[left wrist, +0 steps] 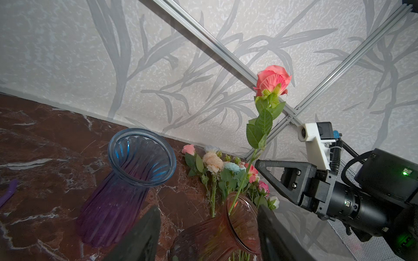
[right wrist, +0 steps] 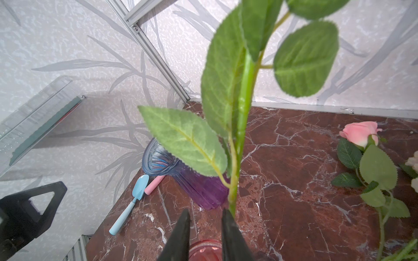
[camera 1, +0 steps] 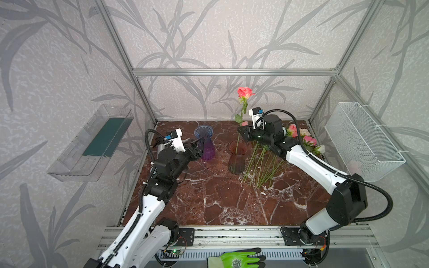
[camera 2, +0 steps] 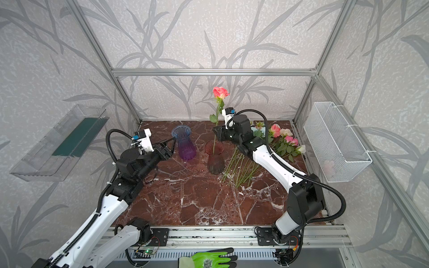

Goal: Arrange flowers in a vase
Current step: Place the flower in the vase.

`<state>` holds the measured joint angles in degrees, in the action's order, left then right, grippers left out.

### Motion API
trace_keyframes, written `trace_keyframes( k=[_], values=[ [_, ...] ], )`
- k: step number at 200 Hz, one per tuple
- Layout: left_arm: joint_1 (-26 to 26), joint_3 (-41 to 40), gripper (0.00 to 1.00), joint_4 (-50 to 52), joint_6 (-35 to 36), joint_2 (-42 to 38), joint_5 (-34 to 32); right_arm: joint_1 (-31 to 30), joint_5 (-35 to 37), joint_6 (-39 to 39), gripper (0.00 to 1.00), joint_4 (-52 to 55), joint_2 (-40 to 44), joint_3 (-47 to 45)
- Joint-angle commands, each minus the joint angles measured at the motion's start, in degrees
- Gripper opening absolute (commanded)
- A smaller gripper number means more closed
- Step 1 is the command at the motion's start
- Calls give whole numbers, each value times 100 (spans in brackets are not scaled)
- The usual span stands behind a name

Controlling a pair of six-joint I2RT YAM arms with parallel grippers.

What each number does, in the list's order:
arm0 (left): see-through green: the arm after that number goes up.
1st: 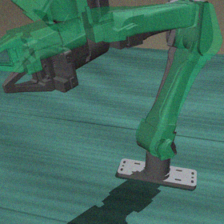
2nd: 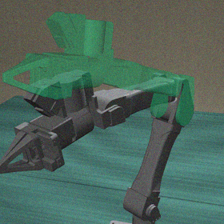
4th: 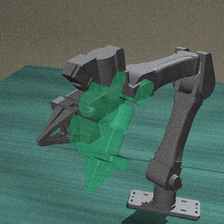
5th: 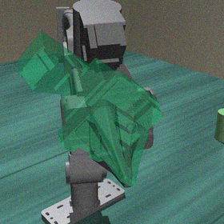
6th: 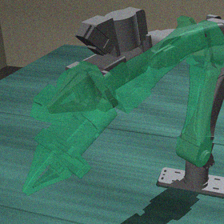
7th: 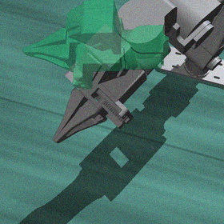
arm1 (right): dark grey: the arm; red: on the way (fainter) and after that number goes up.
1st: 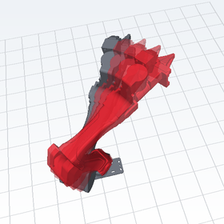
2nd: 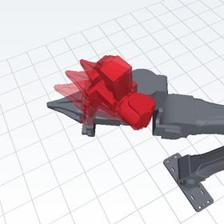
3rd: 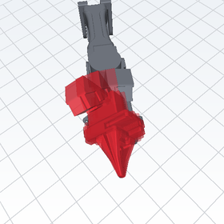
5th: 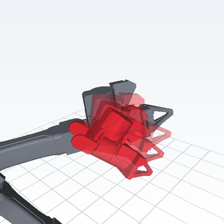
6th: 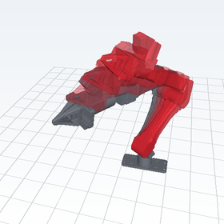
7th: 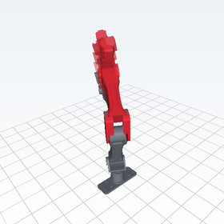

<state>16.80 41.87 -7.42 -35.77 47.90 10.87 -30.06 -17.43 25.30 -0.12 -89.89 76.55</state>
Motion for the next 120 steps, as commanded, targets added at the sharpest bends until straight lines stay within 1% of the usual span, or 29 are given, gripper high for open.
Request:
trace_keyframes(
  k=[1, 60, 77, 96, 120],
  values=[
    [-13, 111, 69, -181, -61, -8, 97, -34, -44, -24, 28, -8, 293, -43],
    [-18, 94, 69, -256, -66, 25, 194, -34, 249, -116, 48, 332, 683, -171],
    [-12, 101, 70, -251, -36, 42, 199, -33, 368, -165, 51, 433, 866, -303],
    [-19, 107, 70, -344, -18, 83, 357, -28, 504, -148, 51, 444, 1086, -575],
    [-11, 93, 70, -414, -16, 97, 444, -32, 609, -213, 54, 583, 1249, -738]
  ],
)
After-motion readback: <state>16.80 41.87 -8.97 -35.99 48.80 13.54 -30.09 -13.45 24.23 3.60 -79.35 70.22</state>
